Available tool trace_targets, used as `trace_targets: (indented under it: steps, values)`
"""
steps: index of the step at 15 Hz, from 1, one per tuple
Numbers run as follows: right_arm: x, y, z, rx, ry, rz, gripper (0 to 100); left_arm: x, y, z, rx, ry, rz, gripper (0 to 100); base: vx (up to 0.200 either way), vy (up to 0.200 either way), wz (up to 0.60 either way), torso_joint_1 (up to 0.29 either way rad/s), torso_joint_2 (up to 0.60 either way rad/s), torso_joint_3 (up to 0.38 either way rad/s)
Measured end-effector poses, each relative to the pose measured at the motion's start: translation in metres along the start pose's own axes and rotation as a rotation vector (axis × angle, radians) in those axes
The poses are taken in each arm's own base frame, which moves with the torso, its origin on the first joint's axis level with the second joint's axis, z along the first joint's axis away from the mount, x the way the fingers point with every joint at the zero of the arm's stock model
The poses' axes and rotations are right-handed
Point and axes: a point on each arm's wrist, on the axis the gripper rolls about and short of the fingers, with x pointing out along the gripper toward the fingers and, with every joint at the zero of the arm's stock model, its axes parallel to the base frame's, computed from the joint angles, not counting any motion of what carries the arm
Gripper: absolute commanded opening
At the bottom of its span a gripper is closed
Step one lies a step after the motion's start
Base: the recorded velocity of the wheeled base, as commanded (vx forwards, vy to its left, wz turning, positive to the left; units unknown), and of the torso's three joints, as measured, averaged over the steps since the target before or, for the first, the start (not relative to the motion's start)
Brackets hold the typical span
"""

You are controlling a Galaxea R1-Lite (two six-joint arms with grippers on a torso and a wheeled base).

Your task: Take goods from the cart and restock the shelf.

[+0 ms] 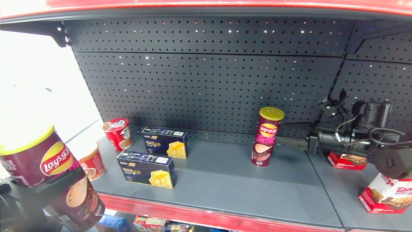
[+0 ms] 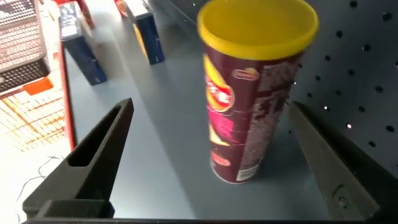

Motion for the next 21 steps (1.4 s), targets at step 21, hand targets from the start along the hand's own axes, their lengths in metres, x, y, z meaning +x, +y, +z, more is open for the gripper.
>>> trace_targets:
  steps: [21]
  values:
    - [0.050,-0.036,-0.052,0.020,0.029,0.040,100,-0.003,0.001,-0.010,-0.040,0.022,0.018,0,0.000,0.000,0.00,0.000,0.00,0.000]
